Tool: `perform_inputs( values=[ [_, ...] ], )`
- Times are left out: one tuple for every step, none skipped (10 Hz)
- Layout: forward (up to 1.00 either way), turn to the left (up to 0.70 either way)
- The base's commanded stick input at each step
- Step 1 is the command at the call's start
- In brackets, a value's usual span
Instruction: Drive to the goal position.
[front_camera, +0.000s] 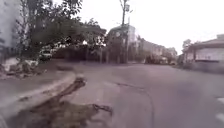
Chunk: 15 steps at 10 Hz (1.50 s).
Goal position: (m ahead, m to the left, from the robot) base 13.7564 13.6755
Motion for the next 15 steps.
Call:
perform_inputs(
  values=[
    [1.0,0.0],
    [1.0,0.0],
    [1.0,0.0],
    [1.0,0.0],
    [1.0,0.0],
    [1.0,0.0],
    [1.0,0.0],
    [1.0,0.0],
    [1.0,0.0],
    [1.0,0.0],
    [1.0,0.0],
    [1.0,0.0],
    [1.0,0.0],
    [1.0,0.0],
    [1.0,0.0]
  ],
)
